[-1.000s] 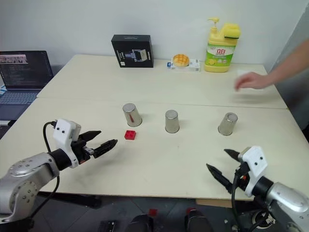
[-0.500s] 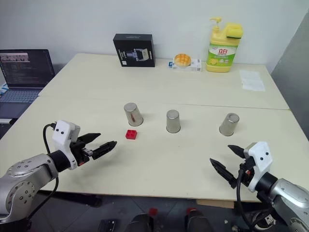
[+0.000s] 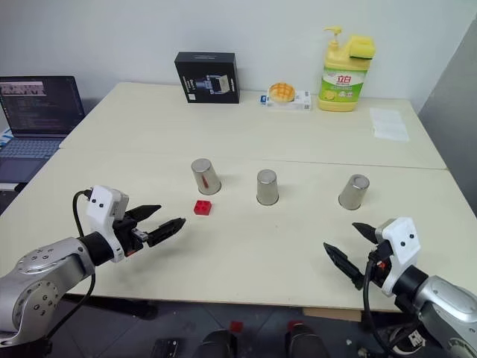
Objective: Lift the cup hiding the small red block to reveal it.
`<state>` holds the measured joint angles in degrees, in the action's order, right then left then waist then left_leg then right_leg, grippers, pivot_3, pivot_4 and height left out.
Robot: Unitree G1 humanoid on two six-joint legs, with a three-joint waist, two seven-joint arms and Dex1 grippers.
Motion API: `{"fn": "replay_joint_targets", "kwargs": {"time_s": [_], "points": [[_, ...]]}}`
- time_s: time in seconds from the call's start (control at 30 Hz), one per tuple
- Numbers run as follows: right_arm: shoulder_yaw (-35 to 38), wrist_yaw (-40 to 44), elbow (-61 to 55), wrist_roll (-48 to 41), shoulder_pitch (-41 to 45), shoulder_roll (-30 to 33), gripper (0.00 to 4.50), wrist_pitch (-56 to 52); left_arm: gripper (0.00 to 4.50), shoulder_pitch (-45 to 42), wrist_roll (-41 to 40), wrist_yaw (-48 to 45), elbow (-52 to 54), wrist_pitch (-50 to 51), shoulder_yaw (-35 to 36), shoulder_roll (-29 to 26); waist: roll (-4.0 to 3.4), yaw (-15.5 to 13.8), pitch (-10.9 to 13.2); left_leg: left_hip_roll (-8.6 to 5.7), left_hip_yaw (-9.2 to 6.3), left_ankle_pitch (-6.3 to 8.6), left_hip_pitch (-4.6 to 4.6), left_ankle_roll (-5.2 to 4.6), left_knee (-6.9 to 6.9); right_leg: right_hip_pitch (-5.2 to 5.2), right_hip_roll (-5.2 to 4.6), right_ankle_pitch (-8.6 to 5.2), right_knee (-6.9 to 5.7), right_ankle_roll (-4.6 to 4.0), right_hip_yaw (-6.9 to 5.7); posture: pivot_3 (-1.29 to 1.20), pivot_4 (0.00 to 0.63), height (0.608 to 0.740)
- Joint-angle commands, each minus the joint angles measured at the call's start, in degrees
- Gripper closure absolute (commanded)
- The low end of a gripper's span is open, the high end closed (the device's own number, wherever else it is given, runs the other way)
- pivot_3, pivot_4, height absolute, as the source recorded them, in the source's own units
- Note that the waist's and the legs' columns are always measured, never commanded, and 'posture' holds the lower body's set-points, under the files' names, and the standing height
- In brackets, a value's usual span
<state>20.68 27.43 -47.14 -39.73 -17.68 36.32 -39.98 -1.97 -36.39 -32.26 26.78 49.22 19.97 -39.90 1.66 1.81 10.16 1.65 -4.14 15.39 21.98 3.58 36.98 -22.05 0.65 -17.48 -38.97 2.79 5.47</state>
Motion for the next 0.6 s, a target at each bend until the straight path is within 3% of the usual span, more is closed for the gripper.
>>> {"fn": "replay_joint_targets", "kwargs": {"time_s": [0.03,0.6], "points": [[1.20,0.01,-2.41,-1.21,-0.59,0.12,0.00,0.69,0.05,0.08,-1.22,-0.97,2.78,-1.07,0.47,-0.45,0.00,0.00,0.00,0.00,0.00,0.00,0.00,0.00,0.00,0.00,0.00,0.00,0.00,0.00,0.00,0.00,0.150,0.740],[4.27,0.76,1.33,0.33,-2.18,-0.29,0.00,3.79,0.05,1.61,-2.21,-6.48,3.10,-3.68,-0.59,-1.74,0.00,0.00,0.00,0.00,0.03,0.00,-0.02,0.00,0.00,0.00,0.00,0.00,0.00,0.00,0.02,0.00,0.150,0.740]]}}
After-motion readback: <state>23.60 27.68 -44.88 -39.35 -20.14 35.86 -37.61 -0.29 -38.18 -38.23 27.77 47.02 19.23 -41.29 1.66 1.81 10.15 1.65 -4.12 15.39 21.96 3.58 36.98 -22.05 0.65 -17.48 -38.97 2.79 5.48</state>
